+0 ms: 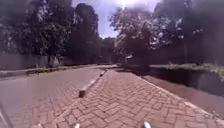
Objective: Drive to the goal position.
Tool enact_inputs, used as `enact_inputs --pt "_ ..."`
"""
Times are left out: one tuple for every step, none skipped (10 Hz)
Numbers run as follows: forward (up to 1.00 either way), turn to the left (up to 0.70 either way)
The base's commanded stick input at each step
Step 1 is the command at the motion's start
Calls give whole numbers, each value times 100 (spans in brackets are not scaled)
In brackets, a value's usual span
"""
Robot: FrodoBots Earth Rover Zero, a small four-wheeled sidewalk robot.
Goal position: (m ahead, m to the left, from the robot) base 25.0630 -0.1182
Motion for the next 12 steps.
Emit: enact_inputs --pt "70 0" --pt "70 0" --pt "70 0" --pt "70 0" --pt "70 0" --pt "70 0" --pt "70 0" --pt "70 0" --pt "70 0" --pt "70 0" --pt "70 0" --pt "70 0"
